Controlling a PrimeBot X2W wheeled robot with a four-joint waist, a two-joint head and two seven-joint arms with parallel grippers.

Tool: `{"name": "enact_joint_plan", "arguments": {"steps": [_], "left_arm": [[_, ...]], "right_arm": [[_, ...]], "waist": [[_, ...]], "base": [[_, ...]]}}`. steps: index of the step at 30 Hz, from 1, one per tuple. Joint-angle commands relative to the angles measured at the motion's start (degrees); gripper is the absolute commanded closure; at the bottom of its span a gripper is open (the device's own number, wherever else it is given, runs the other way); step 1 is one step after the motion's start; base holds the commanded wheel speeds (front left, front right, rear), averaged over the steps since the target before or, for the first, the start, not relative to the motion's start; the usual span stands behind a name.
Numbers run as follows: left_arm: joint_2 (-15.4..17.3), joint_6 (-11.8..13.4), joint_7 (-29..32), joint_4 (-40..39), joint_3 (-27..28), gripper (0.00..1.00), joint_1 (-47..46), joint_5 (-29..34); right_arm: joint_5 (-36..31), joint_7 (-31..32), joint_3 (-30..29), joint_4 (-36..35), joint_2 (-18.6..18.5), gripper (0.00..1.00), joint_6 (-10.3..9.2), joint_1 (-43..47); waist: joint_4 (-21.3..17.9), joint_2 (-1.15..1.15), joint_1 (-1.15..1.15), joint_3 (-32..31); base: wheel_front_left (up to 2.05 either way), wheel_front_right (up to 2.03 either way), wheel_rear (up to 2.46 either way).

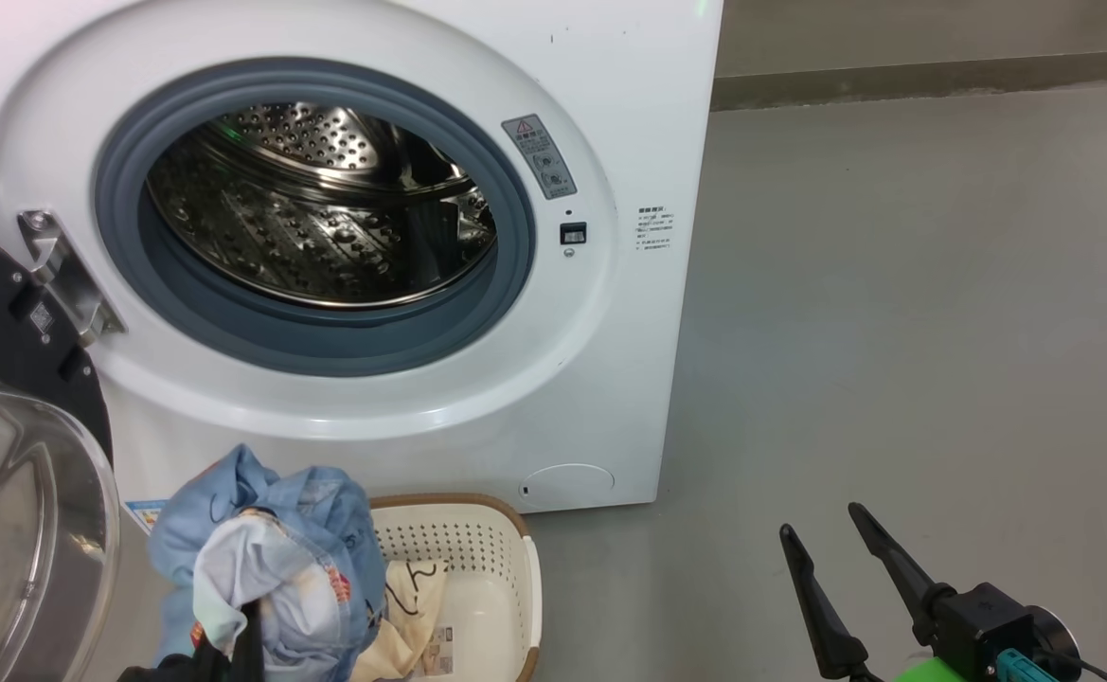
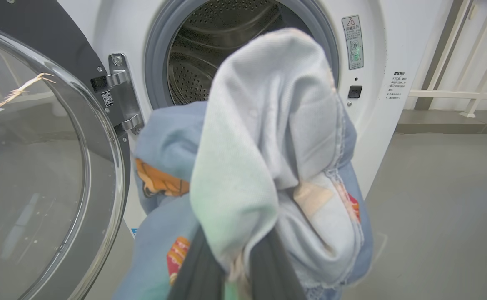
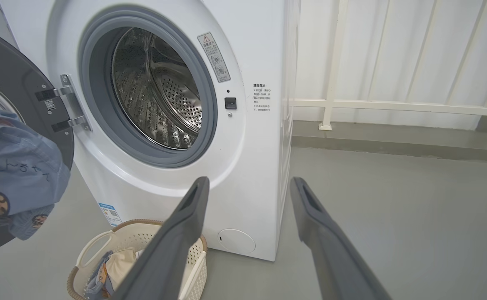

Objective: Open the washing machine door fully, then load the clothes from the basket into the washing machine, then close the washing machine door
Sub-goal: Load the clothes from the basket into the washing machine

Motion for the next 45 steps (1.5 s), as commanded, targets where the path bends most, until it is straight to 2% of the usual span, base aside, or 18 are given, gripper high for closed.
{"name": "enact_joint_plan", "arguments": {"steps": [1,12,20,25,34,38,45], "left_arm": [[0.78,0.58,0.11,-1.34,1.81,1.0,-1.6,-0.25],[0.75,0.07,0.23,0.93,1.78,1.0,-2.98,-1.58],[-0.48,-3.26,0.41,8.91,0.84,1.0,-10.02,-4.15],[-1.21,-5.24,0.89,15.73,1.14,1.0,-17.69,-5.88],[-0.32,-8.98,1.57,28.43,1.95,1.0,-35.4,-7.23],[1.18,-10.34,2.57,33.41,2.65,1.0,-43.35,-7.66],[5.81,-11.78,5.73,40.16,4.62,1.0,-55.82,-8.49]], "right_arm": [[0.28,-0.14,1.41,-1.31,-0.14,0.0,0.35,-0.87],[0.4,-0.2,1.73,-1.31,-0.14,0.0,0.35,-1.26],[0.12,-0.27,3.14,-2.0,-0.14,0.0,0.35,-2.94],[0.14,-0.85,4.35,-2.37,-0.14,0.0,0.35,-5.13],[0.58,-2.52,5.88,-2.64,-0.14,0.0,0.35,-10.47],[1.45,-3.71,7.05,-2.34,-0.14,0.0,0.35,-13.01],[4.14,-5.51,9.86,-1.26,-0.14,0.0,0.35,-17.83]], "waist": [[0.06,0.0,0.0,-0.01],[0.19,0.0,0.0,0.73],[-0.75,0.0,0.0,4.63],[-2.11,0.0,0.0,8.81],[-5.77,0.0,0.0,19.03],[-8.03,0.0,0.0,24.03],[-13.02,0.0,0.0,31.55]], "base": [[0.0,0.0,0.0],[0.0,0.0,0.0],[0.0,0.0,0.0],[0.0,0.0,0.0],[0.0,0.0,0.0],[0.0,0.0,0.0],[0.0,0.0,0.0]]}}
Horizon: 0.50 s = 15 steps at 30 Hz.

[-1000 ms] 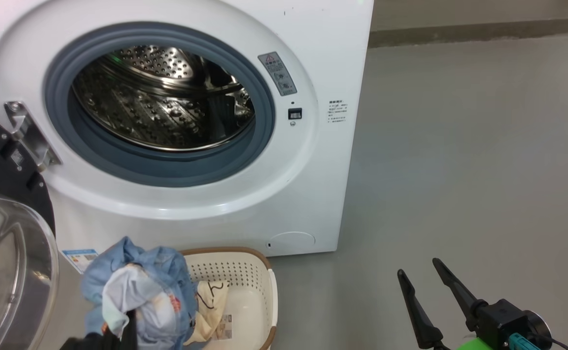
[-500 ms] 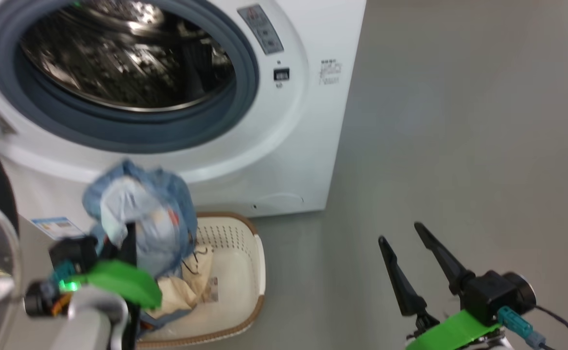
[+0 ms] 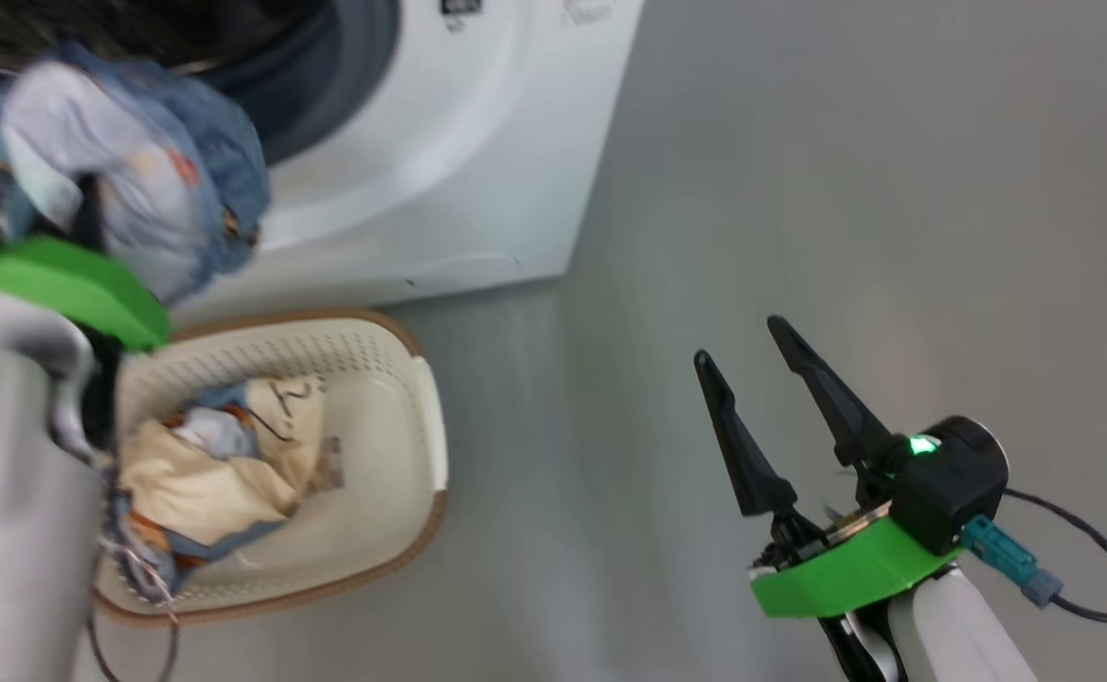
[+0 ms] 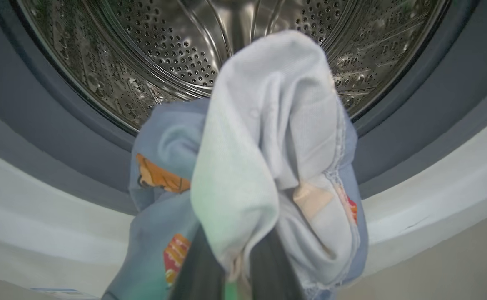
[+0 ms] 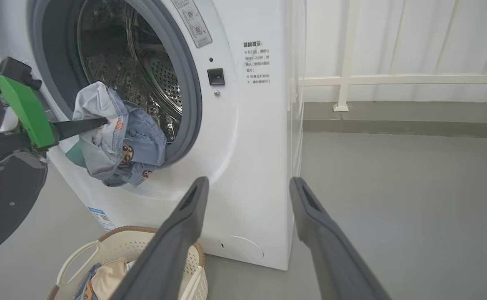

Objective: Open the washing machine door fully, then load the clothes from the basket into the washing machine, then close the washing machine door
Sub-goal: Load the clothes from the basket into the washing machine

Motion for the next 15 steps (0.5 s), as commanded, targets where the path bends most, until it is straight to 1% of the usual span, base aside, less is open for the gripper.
{"name": "enact_joint_plan", "arguments": {"steps": [1,2,3,4,5,7,9,10,15], "left_arm": [[3.35,-0.5,0.91,-0.09,1.83,1.0,-3.42,-0.58],[4.05,-0.72,1.68,0.58,1.93,1.0,-4.97,-0.62],[4.05,-0.72,1.68,0.58,1.93,1.0,-4.97,-0.62],[5.41,-1.09,3.62,1.84,1.86,1.0,-7.97,-0.51],[5.41,-1.09,3.62,1.84,1.86,1.0,-7.97,-0.51],[6.68,-1.36,5.59,2.91,1.58,1.0,-10.81,-0.22],[7.87,-1.45,7.62,3.83,1.18,1.0,-13.47,0.23],[9.1,-1.65,9.58,4.54,0.51,1.0,-15.94,0.94],[12.06,-1.68,12.89,5.53,-0.4,1.0,-21.31,2.33]], "right_arm": [[0.9,-0.84,1.93,-0.76,0.08,0.0,0.35,-1.07],[1.3,-0.96,2.14,-0.5,0.08,0.0,0.35,-1.51],[1.3,-0.96,2.14,-0.5,0.08,0.0,0.35,-1.51],[2.09,-1.12,2.56,-0.01,0.08,0.0,0.35,-2.22],[2.09,-1.12,2.56,-0.01,0.08,0.0,0.35,-2.22],[2.81,-1.2,3.02,0.2,0.08,0.0,0.35,-2.92],[3.55,-1.23,3.53,-0.3,0.08,0.0,0.35,-3.6],[4.23,-1.24,4.05,-0.71,0.08,0.0,0.35,-4.04],[5.71,-1.25,5.34,-1.33,0.08,0.0,0.35,-4.9]], "waist": [[-6.38,0.0,0.0,7.42],[-6.96,0.0,0.0,8.09],[-6.96,0.0,0.0,8.09],[-8.02,0.0,0.0,9.23],[-8.02,0.0,0.0,9.23],[-9.0,0.0,0.0,10.22],[-9.98,0.0,0.0,11.14],[-10.94,0.0,0.0,12.02],[-13.03,0.0,0.0,14.04]], "base": [[0.0,0.0,0.0],[0.0,0.0,0.0],[0.0,0.0,0.0],[0.0,0.0,0.0],[0.0,0.0,0.0],[0.0,0.0,0.0],[0.0,0.0,0.0],[0.0,0.0,0.0],[0.0,0.0,0.0]]}}
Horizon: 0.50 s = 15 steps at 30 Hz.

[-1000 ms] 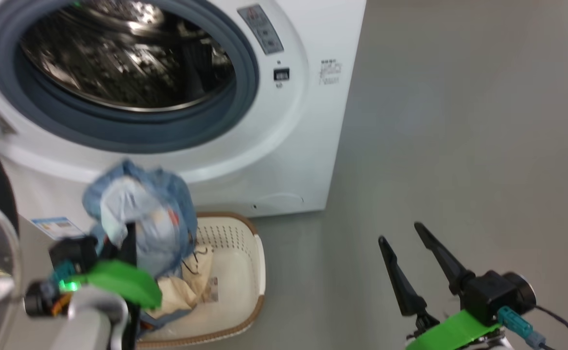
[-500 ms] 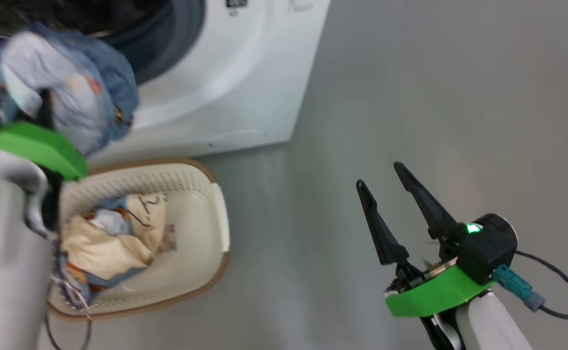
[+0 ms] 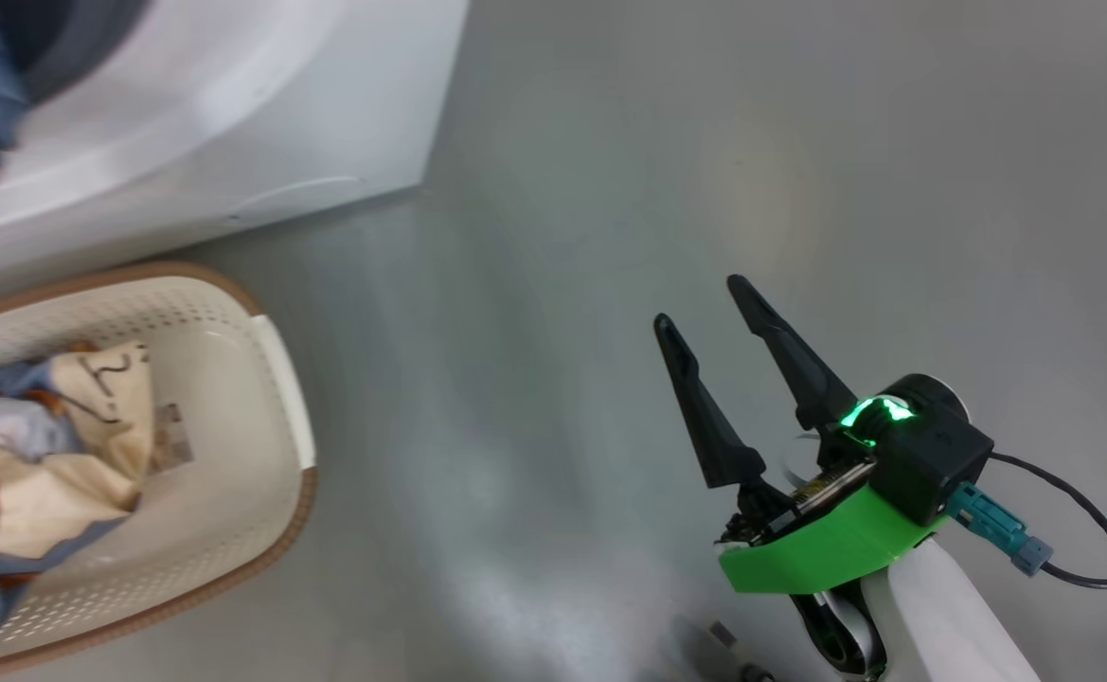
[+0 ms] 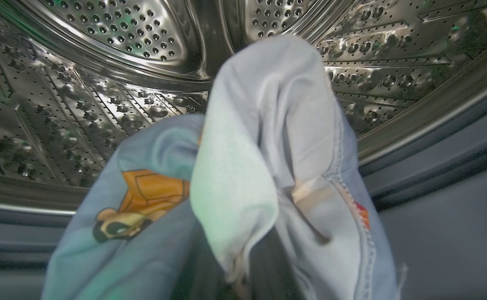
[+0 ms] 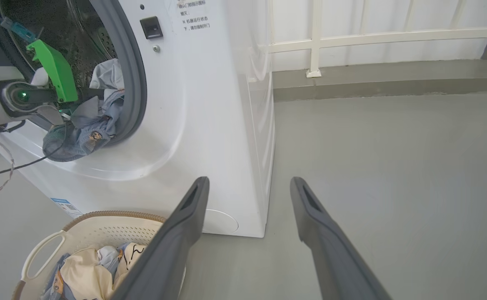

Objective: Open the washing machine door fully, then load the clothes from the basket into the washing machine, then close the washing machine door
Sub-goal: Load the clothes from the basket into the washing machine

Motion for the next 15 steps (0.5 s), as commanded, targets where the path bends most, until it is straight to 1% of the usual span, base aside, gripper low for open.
{"name": "enact_joint_plan", "arguments": {"steps": [1,8,11,15], "left_arm": [[3.31,-0.25,0.29,-1.17,0.81,1.0,-1.83,0.74],[7.02,0.59,0.99,-0.95,0.68,1.0,-7.28,2.19],[8.4,1.47,-0.14,-1.49,0.52,1.0,-9.66,3.26],[9.64,2.66,-3.25,-2.24,0.3,1.0,-13.08,4.73]], "right_arm": [[0.97,-0.68,1.53,-1.62,0.09,0.0,0.35,-0.18],[2.26,-0.68,2.41,-1.89,0.09,0.0,0.35,-0.67],[2.58,-0.68,2.86,-2.06,0.09,0.0,0.35,-0.8],[3.14,-0.68,3.09,-2.29,0.09,0.0,0.35,-1.07]], "waist": [[-3.24,0.0,0.0,3.2],[-5.17,0.0,0.0,5.11],[-5.82,0.0,0.0,5.86],[-6.35,0.0,0.0,6.76]], "base": [[0.0,0.0,0.0],[0.0,0.0,0.0],[0.0,0.0,0.0],[0.0,0.0,0.0]]}}
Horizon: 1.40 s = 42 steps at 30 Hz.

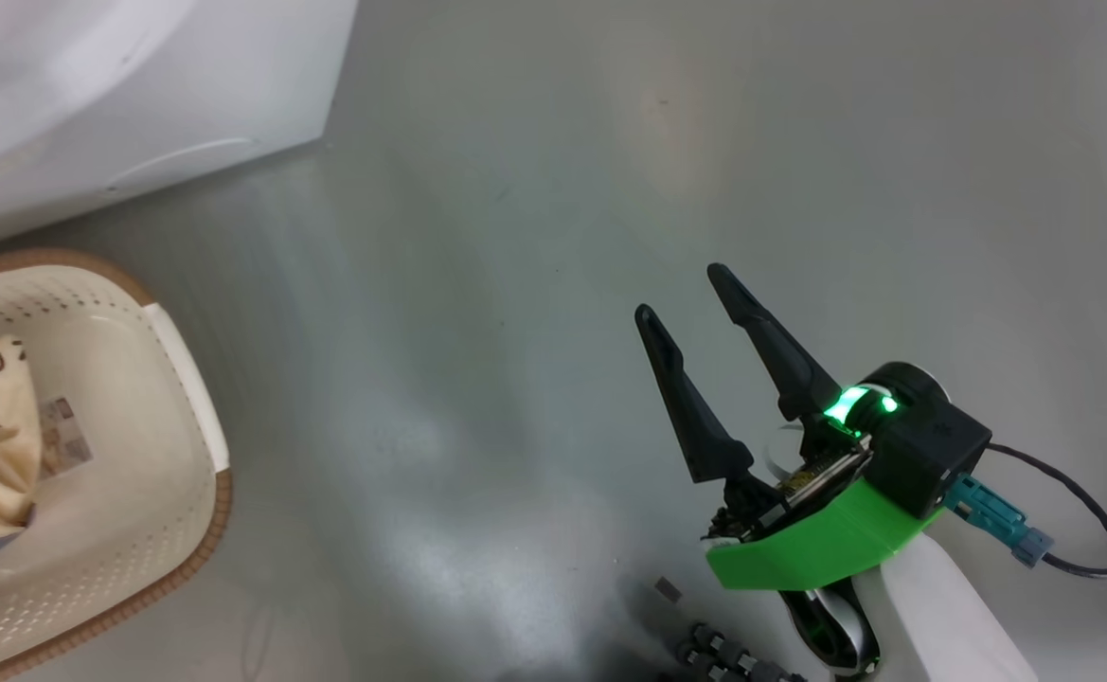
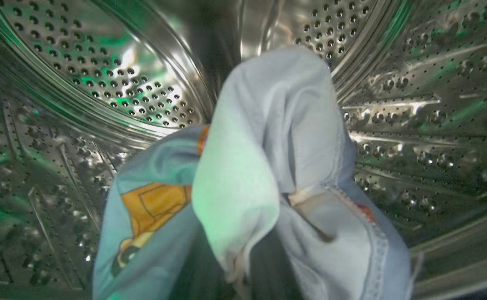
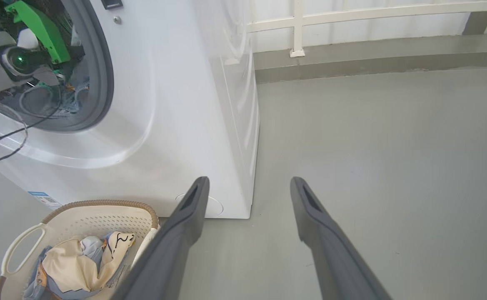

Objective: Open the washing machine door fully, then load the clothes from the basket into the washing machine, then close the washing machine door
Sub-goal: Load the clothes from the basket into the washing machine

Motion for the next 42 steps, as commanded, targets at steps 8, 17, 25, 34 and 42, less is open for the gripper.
{"name": "enact_joint_plan", "arguments": {"steps": [8,17,25,34,42], "left_arm": [[4.35,1.94,-9.85,-2.45,-1.4,1.0,-7.55,4.87],[3.61,1.49,-9.51,3.32,-1.64,1.0,-7.9,3.58],[2.67,0.07,-7.78,6.32,-2.51,0.0,-8.5,2.57],[1.96,0.58,-10.5,7.05,-2.92,0.0,-6.63,1.93],[0.35,1.48,-16.62,3.37,-2.13,0.0,1.01,-0.11]], "right_arm": [[1.14,-0.69,1.96,-1.63,0.02,0.0,0.35,-0.79],[1.72,-0.69,1.85,-1.79,0.02,0.0,0.35,-1.63],[1.78,-0.69,1.61,-1.47,0.02,0.0,0.35,-2.34],[1.55,-0.69,0.98,-1.1,0.02,0.0,0.35,-2.46],[0.54,-0.69,-0.33,-0.61,0.02,0.0,0.35,-1.63]], "waist": [[-1.01,0.0,0.0,2.15],[-0.63,0.0,0.0,3.27],[0.0,0.0,0.0,3.6],[1.16,0.0,0.0,2.36],[3.56,0.0,0.0,-0.68]], "base": [[0.0,0.0,0.0],[0.0,0.0,0.0],[0.0,0.0,0.0],[0.0,0.0,0.0],[0.0,0.0,0.0]]}}
